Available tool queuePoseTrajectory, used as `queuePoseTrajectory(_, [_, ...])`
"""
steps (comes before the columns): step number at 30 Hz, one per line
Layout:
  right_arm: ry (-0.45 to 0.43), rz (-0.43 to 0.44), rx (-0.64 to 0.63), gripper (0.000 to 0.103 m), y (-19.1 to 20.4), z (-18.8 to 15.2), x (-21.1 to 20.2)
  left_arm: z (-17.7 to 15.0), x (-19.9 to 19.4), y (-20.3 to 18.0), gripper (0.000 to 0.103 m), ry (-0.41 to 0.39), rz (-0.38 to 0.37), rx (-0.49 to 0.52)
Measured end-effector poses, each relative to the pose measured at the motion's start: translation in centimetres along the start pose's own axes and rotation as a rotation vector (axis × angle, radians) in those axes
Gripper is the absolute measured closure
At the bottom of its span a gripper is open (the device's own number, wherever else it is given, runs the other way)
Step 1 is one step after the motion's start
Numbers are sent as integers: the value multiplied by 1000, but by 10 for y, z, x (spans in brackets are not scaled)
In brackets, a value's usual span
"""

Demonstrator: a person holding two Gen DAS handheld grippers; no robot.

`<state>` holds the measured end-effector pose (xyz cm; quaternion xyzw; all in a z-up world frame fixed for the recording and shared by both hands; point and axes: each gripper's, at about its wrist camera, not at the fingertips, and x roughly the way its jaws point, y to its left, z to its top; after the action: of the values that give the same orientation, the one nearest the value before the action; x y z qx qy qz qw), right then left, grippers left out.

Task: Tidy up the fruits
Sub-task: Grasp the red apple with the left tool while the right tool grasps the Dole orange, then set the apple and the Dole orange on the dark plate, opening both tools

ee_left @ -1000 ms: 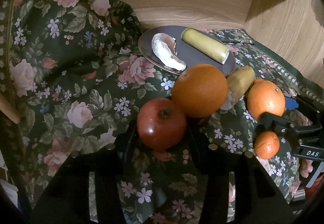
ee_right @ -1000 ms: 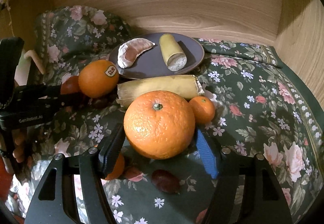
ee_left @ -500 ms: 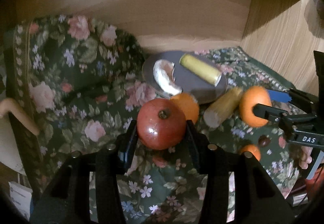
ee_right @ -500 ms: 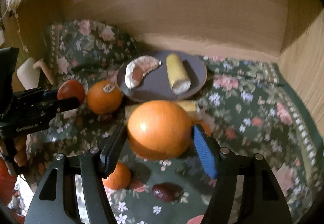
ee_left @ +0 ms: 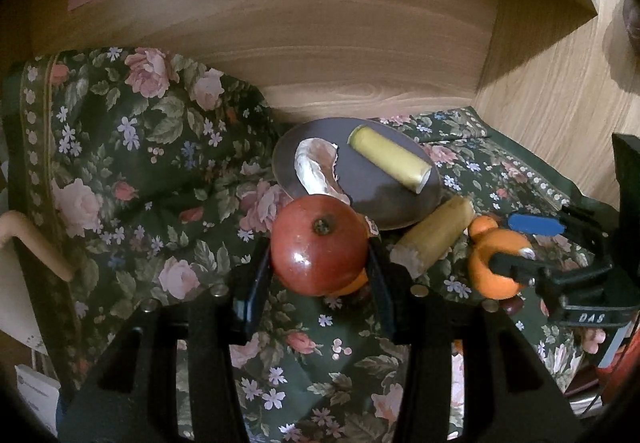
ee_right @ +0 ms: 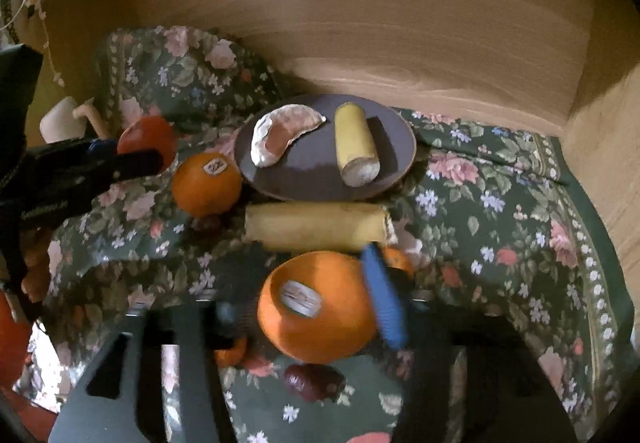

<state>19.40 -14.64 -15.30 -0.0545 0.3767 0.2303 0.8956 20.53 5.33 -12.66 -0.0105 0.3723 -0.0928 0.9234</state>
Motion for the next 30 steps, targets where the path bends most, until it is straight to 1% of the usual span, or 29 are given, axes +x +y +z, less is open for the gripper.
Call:
queuePoseTrajectory(3, [3, -38, -9, 34, 2, -5, 2, -2, -2, -1, 57, -1, -4, 1])
queuePoseTrajectory(10, [21, -94, -6, 33, -1, -11, 6, -5, -8, -3, 57, -10, -9, 6])
queuePoseTrajectory(13, [61, -69, 35, 33, -10, -18, 13, -6, -10, -3, 57, -10, -14, 5])
queuePoseTrajectory(15, [79, -11, 84, 33, -18, -22, 17, -5, -10, -4, 57, -10, -13, 4])
queuePoseTrajectory(16, [74, -1, 100, 35, -19, -22, 17, -5, -10, -5, 57, -9, -13, 4])
queuePoseTrajectory(19, [66, -4, 108, 36, -18, -22, 15, -6, -11, -8, 57, -9, -12, 7])
queuePoseTrajectory(23, [53, -13, 84, 37, -15, -20, 9, -2, -11, -11, 57, -19, -18, 8])
queuePoseTrajectory(26, [7, -24, 65, 37, -14, -12, -2, 6, -9, -14, 57, -25, -28, 7])
queuePoseTrajectory(30, [-61, -50, 36, 37, -17, 9, -14, 20, -1, -20, 57, -38, -28, 16])
